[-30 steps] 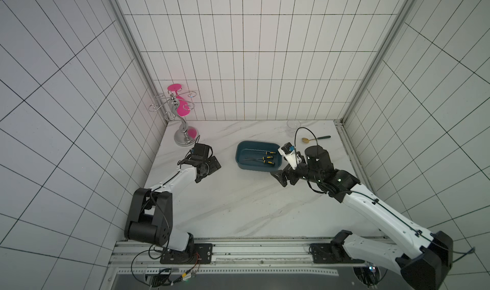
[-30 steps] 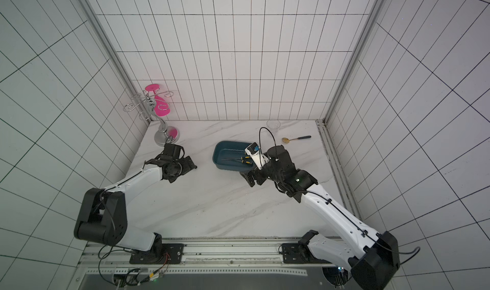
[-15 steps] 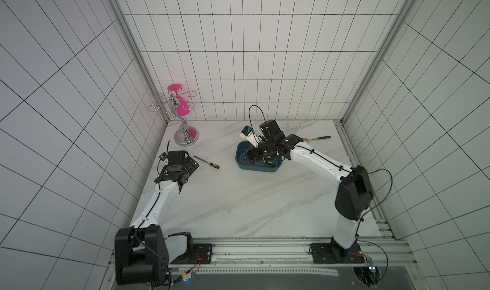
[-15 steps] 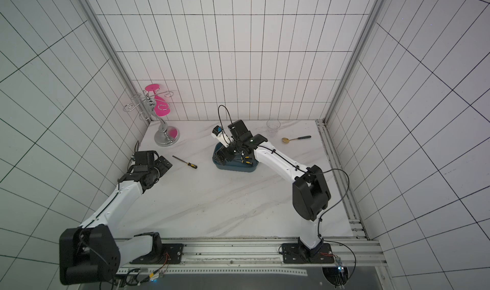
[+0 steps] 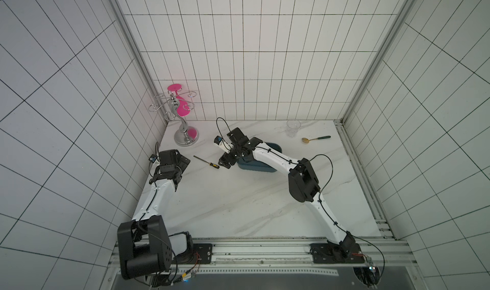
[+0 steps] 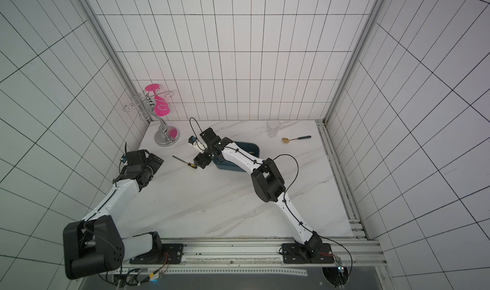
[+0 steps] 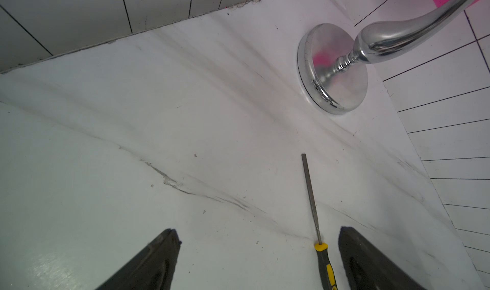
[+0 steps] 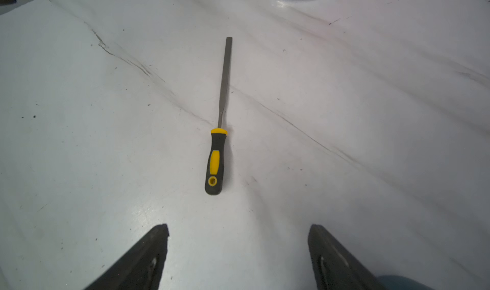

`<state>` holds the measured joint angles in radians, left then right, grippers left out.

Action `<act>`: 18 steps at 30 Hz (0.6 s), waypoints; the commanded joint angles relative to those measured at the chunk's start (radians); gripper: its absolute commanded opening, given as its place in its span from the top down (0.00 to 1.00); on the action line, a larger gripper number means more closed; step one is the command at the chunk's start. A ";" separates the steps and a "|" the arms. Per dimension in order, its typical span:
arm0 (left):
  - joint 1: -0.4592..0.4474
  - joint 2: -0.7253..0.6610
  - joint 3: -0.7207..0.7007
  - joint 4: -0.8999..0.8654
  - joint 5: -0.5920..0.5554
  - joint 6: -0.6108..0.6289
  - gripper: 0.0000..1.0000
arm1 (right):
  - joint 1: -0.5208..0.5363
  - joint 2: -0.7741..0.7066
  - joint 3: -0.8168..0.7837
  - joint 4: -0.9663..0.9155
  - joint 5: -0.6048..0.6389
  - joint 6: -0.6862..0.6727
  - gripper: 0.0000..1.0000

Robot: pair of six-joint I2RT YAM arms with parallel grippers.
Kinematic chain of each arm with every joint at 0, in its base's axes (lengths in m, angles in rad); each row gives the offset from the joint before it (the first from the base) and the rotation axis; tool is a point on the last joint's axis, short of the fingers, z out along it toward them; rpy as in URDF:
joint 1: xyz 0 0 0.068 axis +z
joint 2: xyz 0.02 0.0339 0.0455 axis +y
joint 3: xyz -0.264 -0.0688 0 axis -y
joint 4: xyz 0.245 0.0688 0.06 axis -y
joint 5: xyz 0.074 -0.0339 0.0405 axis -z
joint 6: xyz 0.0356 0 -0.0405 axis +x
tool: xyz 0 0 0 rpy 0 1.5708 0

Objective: Put the file tool into the storage box
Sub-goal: Pick up the file tool from the center of the board.

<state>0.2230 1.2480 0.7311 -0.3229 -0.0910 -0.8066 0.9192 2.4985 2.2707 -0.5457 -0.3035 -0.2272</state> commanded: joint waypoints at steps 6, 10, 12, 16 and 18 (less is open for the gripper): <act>0.021 -0.002 -0.023 0.059 0.056 -0.011 0.02 | 0.026 0.083 0.072 -0.011 0.011 0.026 0.14; 0.022 -0.007 -0.028 0.062 0.056 -0.007 0.02 | 0.044 0.108 0.072 -0.010 0.018 0.030 0.15; 0.022 -0.010 -0.031 0.062 0.061 -0.006 0.02 | 0.048 0.117 0.070 -0.011 0.016 0.038 0.16; 0.022 -0.018 -0.036 0.064 0.077 -0.005 0.02 | 0.052 0.112 0.056 -0.012 0.034 0.041 0.17; 0.022 -0.021 -0.037 0.073 0.092 -0.002 0.02 | 0.055 0.096 0.045 -0.011 0.048 0.039 0.18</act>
<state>0.2398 1.2449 0.7048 -0.2825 -0.0227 -0.8158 0.9646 2.5752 2.3039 -0.5381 -0.2829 -0.2016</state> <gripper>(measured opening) 0.981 0.826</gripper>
